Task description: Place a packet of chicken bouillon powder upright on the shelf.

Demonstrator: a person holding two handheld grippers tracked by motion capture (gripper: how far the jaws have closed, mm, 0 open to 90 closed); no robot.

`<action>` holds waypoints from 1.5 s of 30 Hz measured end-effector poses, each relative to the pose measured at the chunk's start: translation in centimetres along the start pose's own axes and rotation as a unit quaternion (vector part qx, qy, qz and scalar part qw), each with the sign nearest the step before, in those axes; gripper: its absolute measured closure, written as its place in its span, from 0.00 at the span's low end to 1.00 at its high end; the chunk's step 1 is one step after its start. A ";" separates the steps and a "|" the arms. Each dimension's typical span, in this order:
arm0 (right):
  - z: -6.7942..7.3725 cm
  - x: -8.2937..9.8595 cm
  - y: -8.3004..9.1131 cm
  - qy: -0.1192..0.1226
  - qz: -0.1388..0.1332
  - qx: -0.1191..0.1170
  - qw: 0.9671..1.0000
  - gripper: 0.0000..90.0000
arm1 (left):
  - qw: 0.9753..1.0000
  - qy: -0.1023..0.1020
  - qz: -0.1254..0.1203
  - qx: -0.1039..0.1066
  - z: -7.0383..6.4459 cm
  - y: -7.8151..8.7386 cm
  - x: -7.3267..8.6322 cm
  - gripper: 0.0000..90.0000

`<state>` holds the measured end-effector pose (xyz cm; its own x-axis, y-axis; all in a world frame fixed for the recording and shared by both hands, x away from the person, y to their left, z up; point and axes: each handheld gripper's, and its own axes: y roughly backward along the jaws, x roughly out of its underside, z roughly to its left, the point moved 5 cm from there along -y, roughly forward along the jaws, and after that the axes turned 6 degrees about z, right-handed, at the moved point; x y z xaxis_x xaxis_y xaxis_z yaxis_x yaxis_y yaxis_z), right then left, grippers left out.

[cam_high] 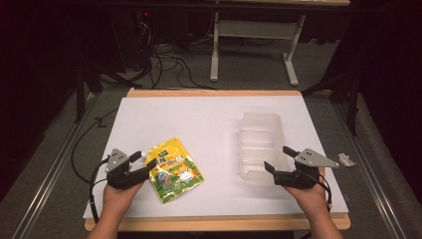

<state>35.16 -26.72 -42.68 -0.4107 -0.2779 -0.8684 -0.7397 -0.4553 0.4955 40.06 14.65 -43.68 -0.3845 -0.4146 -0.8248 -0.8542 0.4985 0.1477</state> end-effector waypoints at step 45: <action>0.4 0.0 -0.5 -0.010 0.003 -0.032 0.999 0.17 | 0.991 0.091 0.074 -0.062 5.9 -2.6 1.2 0.38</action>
<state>35.28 -26.13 -42.89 -0.4264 -0.2637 -0.8652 -0.7022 -0.5064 0.5005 43.86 17.37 -48.24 -0.5555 -0.4798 -0.6791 -0.8160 0.4717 0.3342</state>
